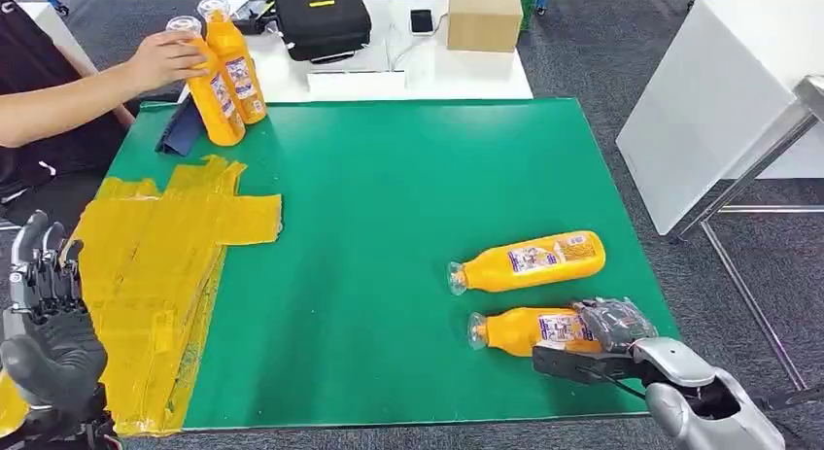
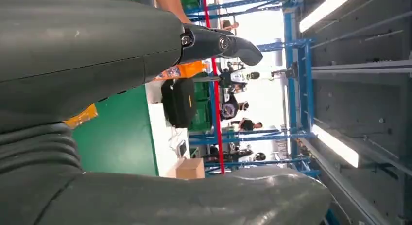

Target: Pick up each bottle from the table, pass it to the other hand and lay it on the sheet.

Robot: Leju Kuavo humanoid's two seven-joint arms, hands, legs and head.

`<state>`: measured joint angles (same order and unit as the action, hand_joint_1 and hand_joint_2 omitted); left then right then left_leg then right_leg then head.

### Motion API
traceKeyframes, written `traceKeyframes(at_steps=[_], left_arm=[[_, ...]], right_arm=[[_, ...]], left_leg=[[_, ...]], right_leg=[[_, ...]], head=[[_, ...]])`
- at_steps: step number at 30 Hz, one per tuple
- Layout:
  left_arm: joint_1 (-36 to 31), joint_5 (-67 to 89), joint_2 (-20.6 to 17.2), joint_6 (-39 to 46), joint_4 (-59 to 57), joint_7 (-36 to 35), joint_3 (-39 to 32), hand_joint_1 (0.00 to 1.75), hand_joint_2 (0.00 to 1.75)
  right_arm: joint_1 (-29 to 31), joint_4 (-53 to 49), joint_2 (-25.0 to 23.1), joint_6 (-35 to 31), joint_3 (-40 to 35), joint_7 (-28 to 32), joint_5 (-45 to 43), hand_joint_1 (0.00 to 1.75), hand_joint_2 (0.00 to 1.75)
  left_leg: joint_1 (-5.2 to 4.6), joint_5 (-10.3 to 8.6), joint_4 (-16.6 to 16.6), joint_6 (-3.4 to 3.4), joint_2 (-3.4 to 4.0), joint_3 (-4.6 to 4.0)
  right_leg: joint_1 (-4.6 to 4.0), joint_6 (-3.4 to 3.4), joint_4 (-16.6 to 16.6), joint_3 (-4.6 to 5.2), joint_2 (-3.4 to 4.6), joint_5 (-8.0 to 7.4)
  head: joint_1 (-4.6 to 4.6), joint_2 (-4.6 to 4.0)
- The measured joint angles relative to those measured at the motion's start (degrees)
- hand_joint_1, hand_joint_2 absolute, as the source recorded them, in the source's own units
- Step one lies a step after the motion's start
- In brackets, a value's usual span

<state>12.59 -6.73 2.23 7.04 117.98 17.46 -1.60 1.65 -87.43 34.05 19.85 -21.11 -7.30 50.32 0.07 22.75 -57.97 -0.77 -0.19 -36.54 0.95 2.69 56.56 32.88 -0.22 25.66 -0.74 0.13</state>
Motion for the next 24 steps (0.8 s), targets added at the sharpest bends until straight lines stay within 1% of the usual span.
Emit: traceKeyframes(at_steps=[4, 7, 8, 9, 10, 11, 14, 16, 18, 21, 24], left_arm=[[-0.97, -0.68, -0.15, 0.37, 0.00, -1.40, 0.53, 0.00, 0.00], [-0.74, -0.92, -0.42, 0.46, 0.00, -1.49, 0.79, 0.00, 0.00], [-0.45, -1.61, -0.44, -0.47, -0.09, -1.53, 0.81, 0.00, 0.00], [-0.08, -2.67, -0.52, -1.75, -0.18, -1.95, 0.81, 0.00, 0.00], [0.45, -4.67, -0.68, -3.88, -0.30, -2.81, 0.87, 0.00, 0.00], [1.13, -7.03, -0.90, -6.13, -0.33, -3.70, 0.98, 0.00, 1.75], [3.05, -16.90, -1.27, -14.80, -0.52, -6.80, 1.48, 0.00, 1.75], [4.26, -21.57, -1.46, -18.89, -0.92, -8.57, 2.23, 0.00, 1.75], [5.23, -23.46, -1.53, -21.83, -1.49, -9.66, 3.43, 0.00, 1.75], [5.23, -22.82, -1.55, -21.77, -2.12, -10.27, 5.81, 0.00, 1.75], [4.61, -22.21, -1.55, -20.15, -2.49, -10.75, 8.75, 0.00, 1.75]], right_arm=[[0.77, 0.02, 0.26, 1.01, -0.99, -0.61, -1.18, 1.75, 1.75], [0.60, -0.11, 0.64, 0.46, -1.07, -0.87, -4.07, 1.75, 1.75], [0.24, -0.28, 0.72, -0.19, -0.79, -0.85, -5.65, 1.75, 1.75], [-0.09, -0.66, 0.68, -0.68, -0.35, -0.59, -7.37, 1.75, 1.75], [-0.42, -1.33, 0.53, -1.03, 0.15, -0.16, -10.02, 1.75, 1.75], [-0.75, -2.26, 0.17, -1.22, 0.55, 0.02, -12.67, 1.75, 1.75], [-0.91, -6.54, -3.02, -1.55, 1.64, 0.07, -23.21, 1.75, 1.75], [-0.09, -10.26, -5.93, -2.23, 1.68, -0.53, -29.35, 1.75, 1.75], [1.68, -14.20, -9.21, -3.71, 0.87, -1.44, -33.70, 1.75, 1.75], [4.39, -17.22, -12.63, -5.57, -1.26, -2.62, -36.02, 1.75, 1.75], [6.69, -18.05, -15.30, -6.67, -3.68, -3.24, -37.80, 1.75, 1.75]], left_leg=[[0.00, -0.02, 0.00, 0.00, -0.01, 0.05], [0.00, -0.02, 0.00, 0.00, -0.01, 0.06], [0.00, -0.02, 0.00, 0.00, -0.01, 0.04], [-0.01, -0.03, 0.00, 0.00, -0.01, 0.00], [-0.01, -0.04, 0.00, 0.00, -0.01, -0.03], [-0.01, -0.04, 0.00, 0.00, 0.00, -0.05], [0.00, -0.03, 0.00, 0.00, 0.09, -0.08], [0.02, -0.03, 0.00, 0.01, 0.11, -0.09], [0.09, -0.05, 0.00, 0.03, 0.14, -0.09], [0.12, -0.08, 0.01, 0.07, 0.10, -0.09], [0.09, -0.09, 0.01, 0.07, 0.09, -0.11]], right_leg=[[0.00, 0.01, 0.00, -0.05, -0.01, -0.02], [0.00, 0.01, 0.00, -0.06, -0.01, -0.02], [0.00, 0.01, 0.00, -0.24, -0.01, -0.02], [0.01, 0.02, 0.01, -0.66, -0.01, -0.03], [0.00, 0.03, 0.02, -0.63, 0.00, -0.06], [-0.01, 0.03, 0.03, -0.62, 0.01, -0.06], [-0.02, 0.01, 0.03, -0.52, 0.11, -0.07], [-0.07, 0.01, 0.03, -0.47, 0.15, -0.06], [-0.12, -0.03, 0.03, -0.44, 0.13, -0.03], [-0.15, -0.04, 0.03, -0.37, 0.11, -0.02], [-0.12, -0.03, 0.04, -0.45, 0.11, -0.03]], head=[[0.02, 0.00], [0.02, 0.00], [0.02, 0.00], [0.04, 0.00], [0.00, 0.00], [0.04, 0.00], [0.00, 0.00], [-0.02, 0.00], [0.00, 0.00], [0.00, 0.00], [0.04, 0.00]])
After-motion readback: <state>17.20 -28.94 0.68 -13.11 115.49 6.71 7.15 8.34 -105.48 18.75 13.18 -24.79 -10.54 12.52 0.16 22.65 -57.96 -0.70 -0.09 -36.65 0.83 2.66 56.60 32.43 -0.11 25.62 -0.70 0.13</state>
